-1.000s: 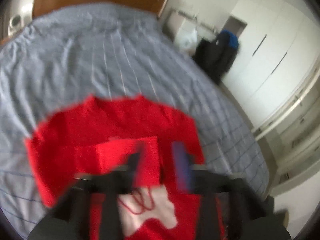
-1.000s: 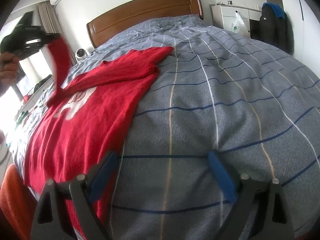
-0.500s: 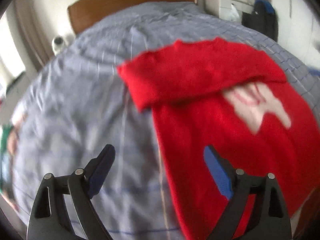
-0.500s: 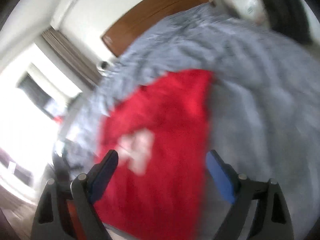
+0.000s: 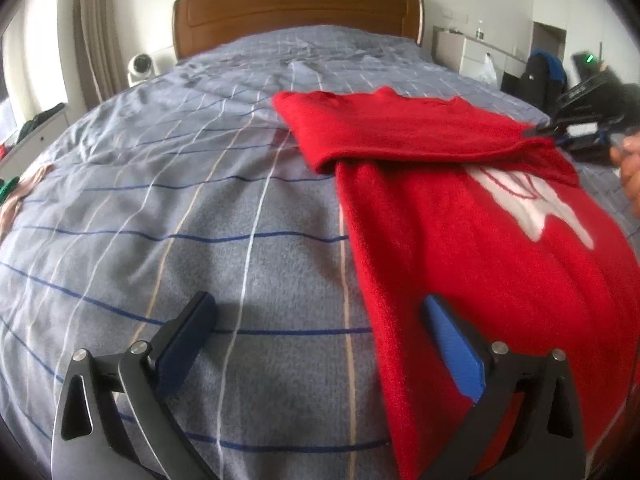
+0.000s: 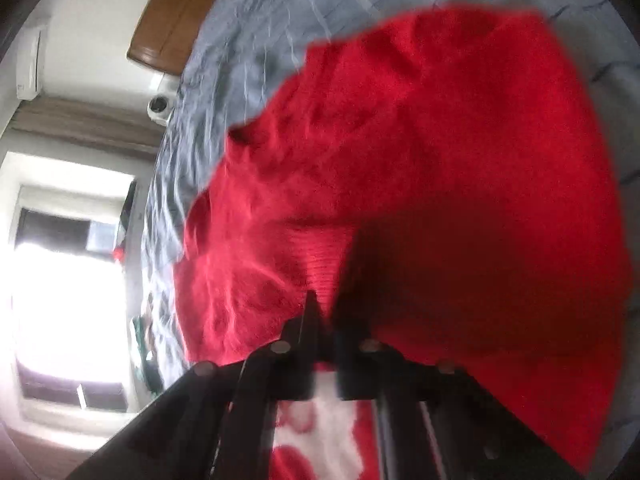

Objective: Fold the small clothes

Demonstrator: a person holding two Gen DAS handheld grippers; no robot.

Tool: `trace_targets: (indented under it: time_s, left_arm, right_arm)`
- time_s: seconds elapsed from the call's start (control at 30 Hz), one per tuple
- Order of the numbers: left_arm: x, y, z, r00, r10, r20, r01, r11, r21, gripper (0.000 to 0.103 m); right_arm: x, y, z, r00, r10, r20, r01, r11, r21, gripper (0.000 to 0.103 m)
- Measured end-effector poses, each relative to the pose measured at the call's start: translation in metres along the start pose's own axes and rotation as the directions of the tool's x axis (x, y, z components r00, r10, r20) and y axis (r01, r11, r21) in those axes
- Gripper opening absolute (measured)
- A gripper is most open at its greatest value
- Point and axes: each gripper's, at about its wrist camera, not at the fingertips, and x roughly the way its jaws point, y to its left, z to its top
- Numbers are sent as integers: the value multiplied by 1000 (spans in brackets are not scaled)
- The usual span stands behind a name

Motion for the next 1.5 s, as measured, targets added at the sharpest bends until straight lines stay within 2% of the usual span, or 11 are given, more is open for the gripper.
trace_targets:
  time_s: [0.23, 0.43, 0.57, 0.73, 0.97, 1.07, 1.17, 1.27, 1.33, 1.4, 1.5]
  left_arm:
    - [5, 0, -1, 1000, 7, 6, -7, 1000, -6, 103]
    - [-38, -15, 5, 1000, -24, -13, 24, 1000, -8, 102]
    - [-32, -61, -31, 983, 53, -176, -19, 982, 189, 103]
    - [-43, -60, -52, 965, 145, -218, -95, 970, 226, 103]
    - [-76, -33, -55, 953, 128, -274, -103, 989, 104, 102]
    - [-79, -33, -56, 953, 7, -304, -3, 1000, 15, 102]
    - [-64, -37, -62, 928, -55, -368, 39, 998, -50, 100]
    - [-56, -43, -66, 915, -90, -393, 68, 995, -71, 76]
    - [-57, -47, -65, 915, -106, -388, 88, 994, -64, 57]
    - [-59, -47, -66, 908, -144, -393, 120, 989, -86, 5]
    - [-61, -35, -68, 900, -189, -392, 145, 980, -137, 2]
  right_arm:
    - [-2, 0, -2, 974, -223, 42, 226, 962, -153, 13]
    - [-43, 3, -33, 974, -202, 100, 221, 940, -258, 38]
    - [-80, 18, -113, 964, -232, 130, 266, 814, -517, 63]
    - [-88, -32, -209, 866, -483, 127, 447, 636, -630, 64]
    - [-157, -82, -227, 841, -513, 171, 532, 730, -430, 65]
    - [-175, -75, -235, 928, -355, 111, 367, 823, -433, 65]
    - [-168, -80, -242, 971, -240, 6, 224, 896, -383, 65]
    - [-143, -95, -250, 980, -177, -94, 141, 943, -301, 58]
    - [-133, -94, -252, 984, -120, -131, 80, 958, -277, 30]
    - [-129, -94, -253, 981, -168, -99, 133, 949, -287, 5]
    - [-134, -96, -250, 975, -211, -68, 187, 947, -261, 4]
